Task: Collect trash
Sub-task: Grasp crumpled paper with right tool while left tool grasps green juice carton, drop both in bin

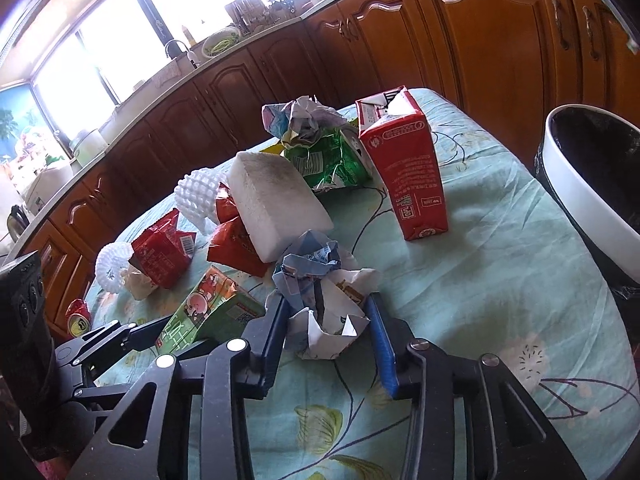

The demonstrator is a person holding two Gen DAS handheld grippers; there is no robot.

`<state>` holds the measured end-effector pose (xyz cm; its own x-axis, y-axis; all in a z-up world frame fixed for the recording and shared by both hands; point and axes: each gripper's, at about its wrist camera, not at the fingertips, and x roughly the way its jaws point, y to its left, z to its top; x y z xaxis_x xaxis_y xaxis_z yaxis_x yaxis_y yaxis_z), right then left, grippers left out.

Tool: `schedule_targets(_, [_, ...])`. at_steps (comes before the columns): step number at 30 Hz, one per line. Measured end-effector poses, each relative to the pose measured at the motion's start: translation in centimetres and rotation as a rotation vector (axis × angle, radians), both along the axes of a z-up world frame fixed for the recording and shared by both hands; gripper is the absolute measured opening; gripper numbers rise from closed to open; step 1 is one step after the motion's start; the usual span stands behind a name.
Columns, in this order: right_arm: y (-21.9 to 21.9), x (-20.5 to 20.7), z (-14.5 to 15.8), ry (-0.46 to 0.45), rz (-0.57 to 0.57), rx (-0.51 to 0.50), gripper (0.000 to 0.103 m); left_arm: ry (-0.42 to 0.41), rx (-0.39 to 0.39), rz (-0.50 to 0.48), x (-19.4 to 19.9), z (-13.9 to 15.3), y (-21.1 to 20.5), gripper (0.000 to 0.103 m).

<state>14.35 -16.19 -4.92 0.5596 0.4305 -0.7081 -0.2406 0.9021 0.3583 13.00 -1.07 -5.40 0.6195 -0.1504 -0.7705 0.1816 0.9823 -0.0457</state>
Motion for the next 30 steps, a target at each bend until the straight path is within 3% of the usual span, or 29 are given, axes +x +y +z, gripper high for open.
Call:
schedule_targets(12, [-5.5, -4.0, 2.6, -0.048, -0.089, 0.023, 0.040, -0.023, -0.088, -0.076, -1.7, 2.3, -2.4, 0.046])
schedule_targets(22, [-13.5, -5.4, 4.6, -0.085, -0.249, 0.004, 0.040, -0.050, -0.091, -0.193, -0.7, 3.6, -8.5, 0.046])
schedule_targets(30, [-18.4, -4.3, 6.3, -0.121, -0.350, -0.019, 0.040, -0.077, -0.086, -0.286, 1.2, 5.3, -13.7, 0.046])
